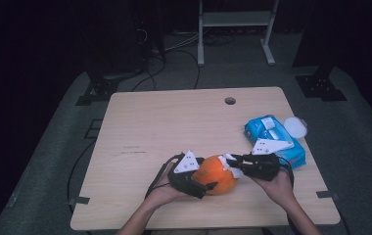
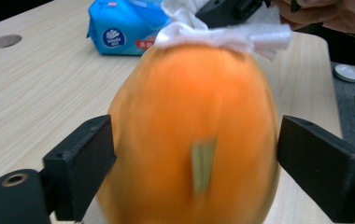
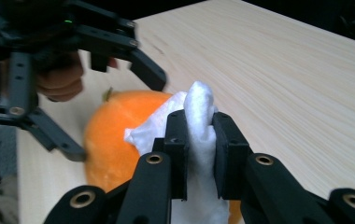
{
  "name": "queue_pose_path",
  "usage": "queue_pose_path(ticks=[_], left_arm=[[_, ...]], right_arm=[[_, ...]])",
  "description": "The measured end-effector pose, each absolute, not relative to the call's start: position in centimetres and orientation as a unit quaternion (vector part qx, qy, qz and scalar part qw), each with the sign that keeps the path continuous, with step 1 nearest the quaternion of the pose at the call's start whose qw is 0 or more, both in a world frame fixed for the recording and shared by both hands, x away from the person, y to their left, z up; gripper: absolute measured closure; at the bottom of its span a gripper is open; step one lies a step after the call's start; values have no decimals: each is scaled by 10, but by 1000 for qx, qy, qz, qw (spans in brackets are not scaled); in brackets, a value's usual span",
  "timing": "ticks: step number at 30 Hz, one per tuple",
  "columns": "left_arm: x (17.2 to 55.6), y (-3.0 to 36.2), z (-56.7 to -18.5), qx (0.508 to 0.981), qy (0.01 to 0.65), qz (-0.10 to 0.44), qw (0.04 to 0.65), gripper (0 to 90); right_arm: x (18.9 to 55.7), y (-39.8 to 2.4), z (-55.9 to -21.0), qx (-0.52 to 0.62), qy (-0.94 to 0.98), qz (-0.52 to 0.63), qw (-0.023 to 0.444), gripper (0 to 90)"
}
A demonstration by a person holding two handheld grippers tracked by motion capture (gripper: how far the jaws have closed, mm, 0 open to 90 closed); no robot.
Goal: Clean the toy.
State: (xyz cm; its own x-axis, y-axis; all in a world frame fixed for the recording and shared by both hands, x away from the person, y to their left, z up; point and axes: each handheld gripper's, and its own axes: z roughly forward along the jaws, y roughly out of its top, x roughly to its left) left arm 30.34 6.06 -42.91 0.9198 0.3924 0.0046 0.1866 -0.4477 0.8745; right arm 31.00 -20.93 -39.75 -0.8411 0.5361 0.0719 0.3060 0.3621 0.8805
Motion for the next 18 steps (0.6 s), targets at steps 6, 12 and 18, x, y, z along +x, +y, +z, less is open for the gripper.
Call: queue_pose_path(ticks=[6, 12, 18], left_arm=[[303, 60, -435, 843, 174, 107, 498, 262], [304, 63, -436, 842, 175, 103, 499, 278], [308, 66, -439, 837, 181, 90, 508, 280]], right_arm=[[305, -205, -393, 252, 815, 509, 112, 770], [296, -187, -389, 219, 829, 503, 114, 770], [314, -220, -402, 274, 816, 493, 126, 770]])
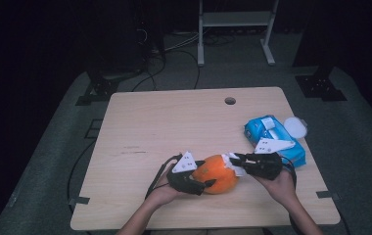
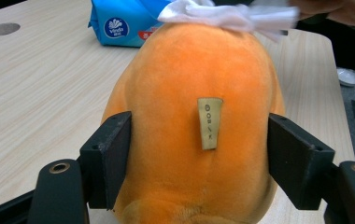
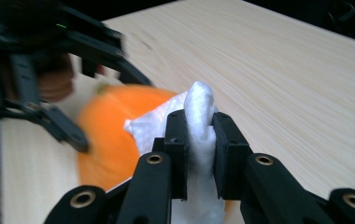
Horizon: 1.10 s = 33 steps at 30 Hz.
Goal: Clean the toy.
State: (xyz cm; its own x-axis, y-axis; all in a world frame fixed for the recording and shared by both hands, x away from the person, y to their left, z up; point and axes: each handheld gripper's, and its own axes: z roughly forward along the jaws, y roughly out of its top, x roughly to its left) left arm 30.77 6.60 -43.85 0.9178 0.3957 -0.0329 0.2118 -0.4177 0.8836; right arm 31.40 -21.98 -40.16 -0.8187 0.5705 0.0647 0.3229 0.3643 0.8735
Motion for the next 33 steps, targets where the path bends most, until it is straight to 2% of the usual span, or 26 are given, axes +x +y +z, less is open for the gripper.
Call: queue_pose_path(ticks=[3, 6, 16, 19, 22, 26, 28, 31, 33], left_arm=[[309, 68, -439, 837, 183, 87, 508, 279], [309, 68, -440, 837, 184, 86, 508, 282], [310, 68, -440, 836, 186, 86, 509, 278], [311, 71, -440, 837, 164, 76, 516, 211], [314, 72, -439, 835, 168, 74, 519, 121], [317, 68, -449, 836, 176, 70, 516, 85], [316, 65, -451, 835, 173, 71, 517, 116], [311, 65, -441, 838, 174, 83, 511, 270], [308, 65, -432, 840, 166, 85, 509, 316]], right_arm=[[318, -229, -405, 288, 819, 477, 137, 769], [318, -229, -407, 293, 818, 478, 127, 770], [297, -195, -385, 227, 824, 505, 118, 768], [302, -197, -391, 233, 828, 496, 120, 768], [308, -206, -398, 250, 824, 497, 109, 768], [313, -214, -401, 263, 820, 498, 105, 767], [315, -213, -403, 264, 820, 496, 105, 766], [316, -216, -403, 272, 818, 497, 100, 766], [315, -218, -399, 272, 813, 506, 99, 765]])
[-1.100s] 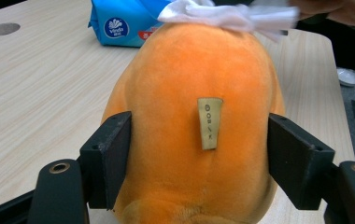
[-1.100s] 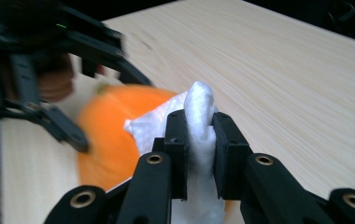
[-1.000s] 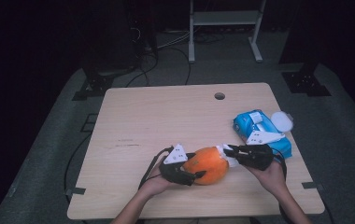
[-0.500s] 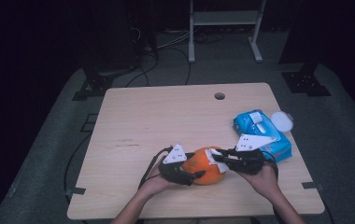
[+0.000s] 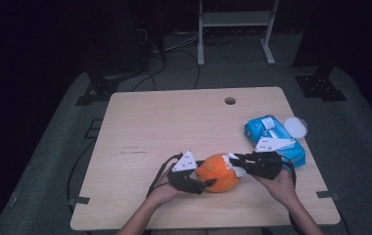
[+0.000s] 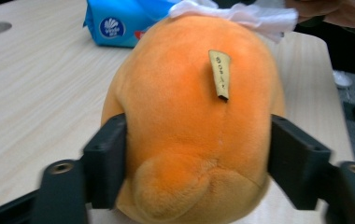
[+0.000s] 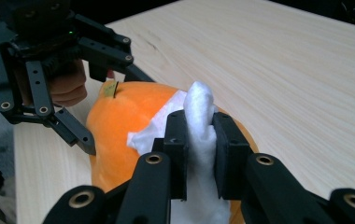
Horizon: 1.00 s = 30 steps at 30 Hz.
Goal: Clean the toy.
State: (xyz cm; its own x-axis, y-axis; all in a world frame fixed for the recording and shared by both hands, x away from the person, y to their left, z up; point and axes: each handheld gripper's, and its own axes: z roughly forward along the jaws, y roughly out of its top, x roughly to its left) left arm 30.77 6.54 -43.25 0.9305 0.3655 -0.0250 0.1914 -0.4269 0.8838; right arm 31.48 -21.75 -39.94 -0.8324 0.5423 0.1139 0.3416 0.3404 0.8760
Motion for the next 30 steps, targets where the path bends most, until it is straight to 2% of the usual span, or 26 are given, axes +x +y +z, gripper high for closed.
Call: queue_pose_path(ticks=[3, 7, 9, 17, 24, 26, 29, 30], left_arm=[[305, 67, -422, 841, 157, 68, 513, 319], [301, 61, -422, 855, 148, 82, 489, 322], [301, 62, -420, 859, 150, 81, 483, 330], [304, 70, -415, 854, 171, 78, 486, 337], [304, 68, -419, 853, 178, 81, 483, 334], [304, 68, -419, 853, 179, 81, 484, 312], [305, 71, -419, 847, 176, 70, 496, 202], [306, 72, -419, 846, 177, 71, 498, 197]], right_arm=[[309, -214, -394, 258, 807, 522, 98, 766], [305, -202, -391, 240, 807, 533, 84, 766], [303, -197, -392, 234, 814, 524, 93, 766], [315, -210, -407, 269, 817, 503, 92, 766], [298, -190, -389, 226, 818, 519, 99, 766], [298, -188, -390, 226, 822, 511, 105, 766], [305, -194, -399, 240, 824, 502, 104, 766], [308, -198, -402, 246, 823, 502, 100, 766]])
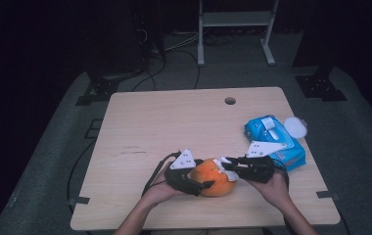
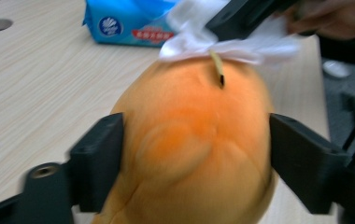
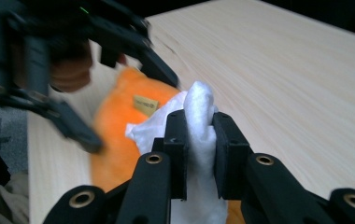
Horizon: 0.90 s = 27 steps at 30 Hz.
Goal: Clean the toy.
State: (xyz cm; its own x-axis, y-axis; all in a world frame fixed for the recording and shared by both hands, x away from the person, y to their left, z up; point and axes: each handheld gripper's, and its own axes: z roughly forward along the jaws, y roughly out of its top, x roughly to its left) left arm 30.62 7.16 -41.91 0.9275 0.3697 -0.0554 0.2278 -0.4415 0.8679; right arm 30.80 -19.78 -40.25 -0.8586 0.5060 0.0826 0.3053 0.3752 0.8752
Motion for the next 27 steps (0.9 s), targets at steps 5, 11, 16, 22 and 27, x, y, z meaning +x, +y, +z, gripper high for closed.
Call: queue_pose_path(ticks=[5, 11, 16, 22, 27], left_arm=[[306, 69, -423, 841, 181, 81, 503, 298], [305, 69, -425, 842, 184, 85, 500, 314], [305, 71, -425, 843, 183, 80, 499, 317], [308, 71, -427, 839, 191, 74, 503, 313], [306, 65, -428, 838, 190, 73, 506, 310]], right_arm=[[313, -207, -405, 267, 816, 503, 97, 767], [300, -193, -393, 236, 819, 513, 104, 766], [311, -204, -405, 258, 823, 496, 104, 767], [314, -218, -406, 279, 816, 497, 100, 767], [297, -199, -380, 234, 804, 537, 99, 767]])
